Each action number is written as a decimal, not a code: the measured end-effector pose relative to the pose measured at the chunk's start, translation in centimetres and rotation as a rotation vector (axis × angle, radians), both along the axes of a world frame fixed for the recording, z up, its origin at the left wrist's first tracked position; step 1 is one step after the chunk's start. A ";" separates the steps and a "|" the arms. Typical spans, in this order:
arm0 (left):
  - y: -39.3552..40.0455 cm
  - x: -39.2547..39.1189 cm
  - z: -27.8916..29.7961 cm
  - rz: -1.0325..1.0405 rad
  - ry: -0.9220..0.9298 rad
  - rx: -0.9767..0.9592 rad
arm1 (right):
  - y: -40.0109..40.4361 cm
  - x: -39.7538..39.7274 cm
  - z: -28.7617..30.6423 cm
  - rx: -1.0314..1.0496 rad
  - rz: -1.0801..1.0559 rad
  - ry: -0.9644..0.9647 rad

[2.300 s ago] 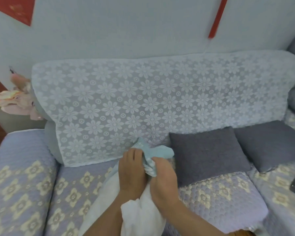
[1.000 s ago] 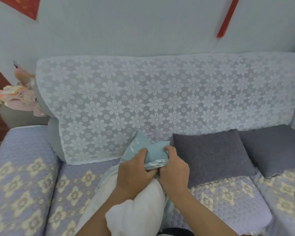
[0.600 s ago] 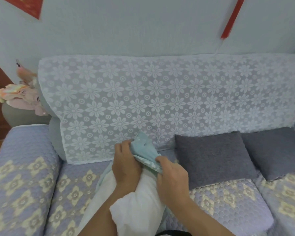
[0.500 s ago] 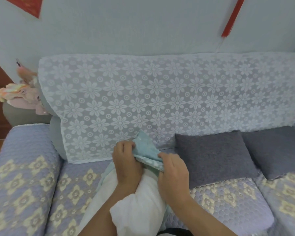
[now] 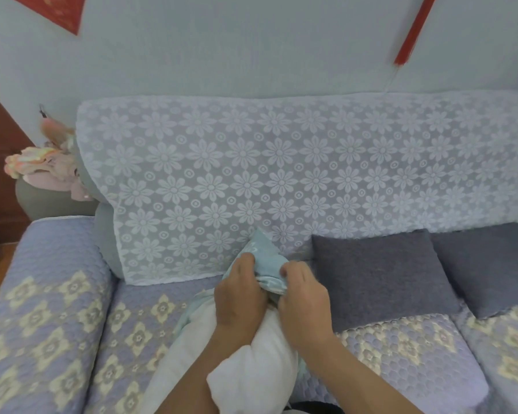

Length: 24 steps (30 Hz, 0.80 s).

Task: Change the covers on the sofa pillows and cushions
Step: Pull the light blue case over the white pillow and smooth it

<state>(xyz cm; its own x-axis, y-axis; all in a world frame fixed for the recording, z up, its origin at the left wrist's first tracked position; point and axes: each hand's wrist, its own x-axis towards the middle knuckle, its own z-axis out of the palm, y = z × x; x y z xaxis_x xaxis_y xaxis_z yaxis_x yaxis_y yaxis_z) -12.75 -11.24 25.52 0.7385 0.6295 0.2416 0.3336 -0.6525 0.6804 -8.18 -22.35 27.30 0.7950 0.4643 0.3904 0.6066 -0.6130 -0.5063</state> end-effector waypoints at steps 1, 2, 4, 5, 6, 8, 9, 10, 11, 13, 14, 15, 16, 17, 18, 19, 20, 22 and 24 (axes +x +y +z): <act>0.1 0.3 0.3 0.047 0.013 -0.035 | 0.1 -0.3 -0.1 -0.012 0.016 -0.022; 0.1 0.4 0.5 0.079 0.010 -0.060 | 0.1 -0.5 -0.2 -0.021 0.025 -0.034; 0.2 0.5 0.6 0.091 -0.034 -0.091 | -0.1 -0.3 -0.2 -0.018 0.019 -0.020; 0.3 0.4 0.6 0.055 -0.066 -0.101 | -0.3 -0.1 -0.2 -0.017 0.007 0.008; 0.4 0.2 0.6 -0.015 -0.098 -0.103 | -0.5 0.1 -0.3 -0.028 -0.001 0.027; 0.5 -0.3 0.3 -0.192 -0.133 -0.100 | -0.9 0.6 -0.4 -0.056 -0.017 0.014; 0.3 -0.5 0.3 -0.247 -0.138 -0.121 | -0.9 0.8 -0.4 -0.052 -0.029 0.012; -0.1 -0.8 0.4 -0.265 -0.137 -0.156 | -1.0 1.0 -0.4 -0.031 -0.041 0.018; -0.5 -1.0 0.6 -0.256 -0.140 -0.204 | -0.9 1.1 -0.5 0.000 -0.048 0.025; -1.2 -1.2 0.8 -0.208 -0.147 -0.244 | -0.9 1.1 -0.6 0.067 -0.051 0.013; -1.3 -1.3 0.7 -0.172 -0.136 -0.203 | -0.9 1.1 -0.6 0.091 -0.046 0.009; -1.3 -1.3 0.7 -0.133 -0.110 -0.138 | -0.9 1.0 -0.6 0.109 -0.037 0.011; -1.1 -1.2 0.6 -0.088 -0.074 -0.063 | -0.9 0.8 -0.6 0.124 -0.020 0.013; -0.9 -1.0 0.6 -0.047 -0.038 0.001 | -0.8 0.4 -0.4 0.132 -0.007 0.020; -0.7 -0.8 0.6 -0.020 -0.008 0.050 | -0.8 0.2 -0.4 0.144 0.006 0.048; -0.6 -0.5 0.7 -0.010 0.031 0.051 | -0.8 0.0 -0.2 0.153 0.013 0.103; -0.4 -0.1 0.7 -0.013 0.054 0.022 | -0.9 0.0 -0.1 0.154 0.020 0.188; 0.2 0.2 1.2 -0.085 0.081 -0.095 | -1.2 0.9 0.6 0.104 0.059 0.401; 1.4 0.0 1.7 -0.202 0.130 -0.257 | -1.8 2.6 1.6 -0.013 0.126 0.628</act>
<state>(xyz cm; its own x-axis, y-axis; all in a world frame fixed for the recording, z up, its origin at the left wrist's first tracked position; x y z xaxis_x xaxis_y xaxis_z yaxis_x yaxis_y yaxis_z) -12.74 -9.80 27.27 0.8684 0.4958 -0.0103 0.3104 -0.5272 0.7910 -5.62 -24.19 28.88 0.8093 0.5708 -0.1382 0.2650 -0.5649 -0.7814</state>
